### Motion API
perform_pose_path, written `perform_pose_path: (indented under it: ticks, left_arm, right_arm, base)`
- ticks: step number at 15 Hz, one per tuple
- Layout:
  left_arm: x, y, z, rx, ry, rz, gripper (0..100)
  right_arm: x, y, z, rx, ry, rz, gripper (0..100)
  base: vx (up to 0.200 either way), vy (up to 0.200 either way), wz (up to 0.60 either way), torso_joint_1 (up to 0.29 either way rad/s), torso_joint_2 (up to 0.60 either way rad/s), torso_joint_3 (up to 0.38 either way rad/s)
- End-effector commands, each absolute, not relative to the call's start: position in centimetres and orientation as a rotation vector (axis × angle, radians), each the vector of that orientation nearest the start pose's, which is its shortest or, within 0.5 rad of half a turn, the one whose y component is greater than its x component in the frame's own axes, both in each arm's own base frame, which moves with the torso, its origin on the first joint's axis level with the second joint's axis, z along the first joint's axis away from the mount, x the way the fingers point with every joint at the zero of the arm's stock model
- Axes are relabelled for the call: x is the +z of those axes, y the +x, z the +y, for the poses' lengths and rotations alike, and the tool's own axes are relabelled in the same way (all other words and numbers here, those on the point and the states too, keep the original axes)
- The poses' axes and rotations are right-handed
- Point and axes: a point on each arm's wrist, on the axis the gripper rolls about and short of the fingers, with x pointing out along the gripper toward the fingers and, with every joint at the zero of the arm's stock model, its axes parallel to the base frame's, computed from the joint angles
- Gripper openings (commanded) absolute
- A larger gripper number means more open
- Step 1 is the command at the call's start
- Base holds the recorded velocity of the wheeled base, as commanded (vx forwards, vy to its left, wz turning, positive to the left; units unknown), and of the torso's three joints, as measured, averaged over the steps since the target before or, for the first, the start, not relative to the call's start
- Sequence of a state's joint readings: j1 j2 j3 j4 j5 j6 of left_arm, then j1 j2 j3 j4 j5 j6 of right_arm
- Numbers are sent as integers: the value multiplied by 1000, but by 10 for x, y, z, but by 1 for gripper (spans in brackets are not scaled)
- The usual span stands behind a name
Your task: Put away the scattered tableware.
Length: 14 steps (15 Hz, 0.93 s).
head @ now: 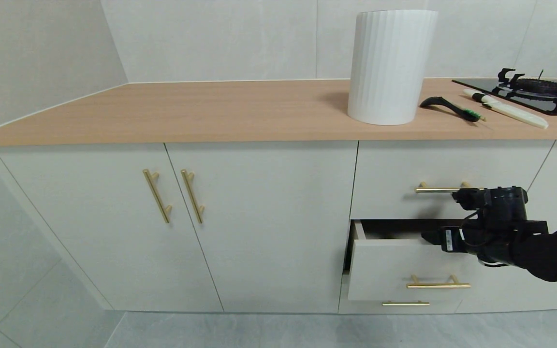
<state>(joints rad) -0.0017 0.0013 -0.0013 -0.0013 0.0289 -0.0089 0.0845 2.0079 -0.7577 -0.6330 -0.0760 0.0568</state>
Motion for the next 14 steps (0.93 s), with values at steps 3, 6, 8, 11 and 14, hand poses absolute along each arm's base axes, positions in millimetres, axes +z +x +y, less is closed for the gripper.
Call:
perform_pose_path:
  ticks: [3,6,8,11,14]
  left_arm:
    - [76,-23,1,28,-9,-2,100]
    - [76,-23,1,28,-9,-2,100]
    - [76,-23,1,28,-9,-2,100]
    - [76,-23,1,28,-9,0,100]
    - [76,-23,1,28,-9,0,100]
  right_arm:
    - [81,322,26,0,-21,651,100]
    - [88,308,25,21,-64,737,100]
    - [90,298,24,34,-101,821,100]
    - [94,284,23,51,-131,969,100]
    - [95,274,22,74,-174,1051,100]
  base:
    - [0,0,0,0,0,0]
    - [0,0,0,0,0,0]
    - [0,0,0,0,0,0]
    - [0,0,0,0,0,0]
    - [0,0,0,0,0,0]
